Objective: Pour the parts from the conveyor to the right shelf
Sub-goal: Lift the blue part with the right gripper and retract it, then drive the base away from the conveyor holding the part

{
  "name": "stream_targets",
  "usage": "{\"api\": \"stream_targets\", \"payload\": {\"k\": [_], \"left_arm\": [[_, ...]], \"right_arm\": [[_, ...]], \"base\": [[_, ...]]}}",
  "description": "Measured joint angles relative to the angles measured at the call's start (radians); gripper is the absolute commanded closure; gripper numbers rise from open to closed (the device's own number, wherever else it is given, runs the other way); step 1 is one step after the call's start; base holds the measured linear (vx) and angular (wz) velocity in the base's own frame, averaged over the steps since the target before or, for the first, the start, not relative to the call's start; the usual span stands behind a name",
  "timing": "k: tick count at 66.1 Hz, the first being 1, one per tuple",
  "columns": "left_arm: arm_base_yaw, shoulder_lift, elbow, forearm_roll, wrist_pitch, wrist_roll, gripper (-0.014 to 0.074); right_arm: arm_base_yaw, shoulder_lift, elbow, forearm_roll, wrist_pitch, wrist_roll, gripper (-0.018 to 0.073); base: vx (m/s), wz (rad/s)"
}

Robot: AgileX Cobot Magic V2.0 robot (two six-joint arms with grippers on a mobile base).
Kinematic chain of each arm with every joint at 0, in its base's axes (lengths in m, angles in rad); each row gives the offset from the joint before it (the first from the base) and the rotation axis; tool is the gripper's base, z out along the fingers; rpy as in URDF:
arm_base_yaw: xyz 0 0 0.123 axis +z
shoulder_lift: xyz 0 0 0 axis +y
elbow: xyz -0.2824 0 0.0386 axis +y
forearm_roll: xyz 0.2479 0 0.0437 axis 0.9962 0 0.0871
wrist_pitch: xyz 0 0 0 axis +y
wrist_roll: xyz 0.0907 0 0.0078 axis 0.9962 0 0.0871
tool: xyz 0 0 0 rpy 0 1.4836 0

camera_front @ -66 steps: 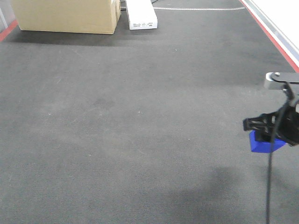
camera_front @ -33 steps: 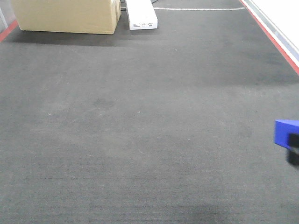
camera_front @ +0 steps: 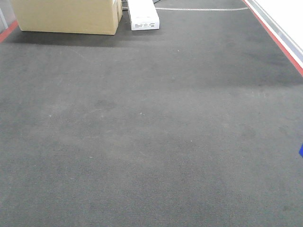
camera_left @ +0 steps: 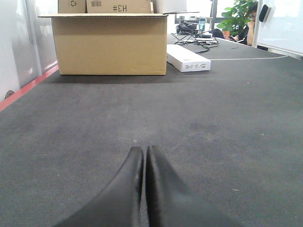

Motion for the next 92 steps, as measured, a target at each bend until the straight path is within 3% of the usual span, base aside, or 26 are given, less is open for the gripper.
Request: {"api": "stream_targets", "payload": {"k": [7,17,92], "left_arm": [[0.0,0.0,0.0,0.0,0.0,0.0,0.0603],[0.0,0.0,0.0,0.0,0.0,0.0,0.0603],[0.0,0.0,0.0,0.0,0.0,0.0,0.0603]], "right_arm": [[0.0,-0.047,0.057,0.01,-0.105,0.0,0.0564],[0.0,-0.061,0.077,0.011,-0.151,0.0,0.0564],[0.0,-0.061,0.077,0.012,-0.165,-0.001,0.0564]], "base": [[0.0,0.0],[0.0,0.0],[-0.06,0.01]]}}
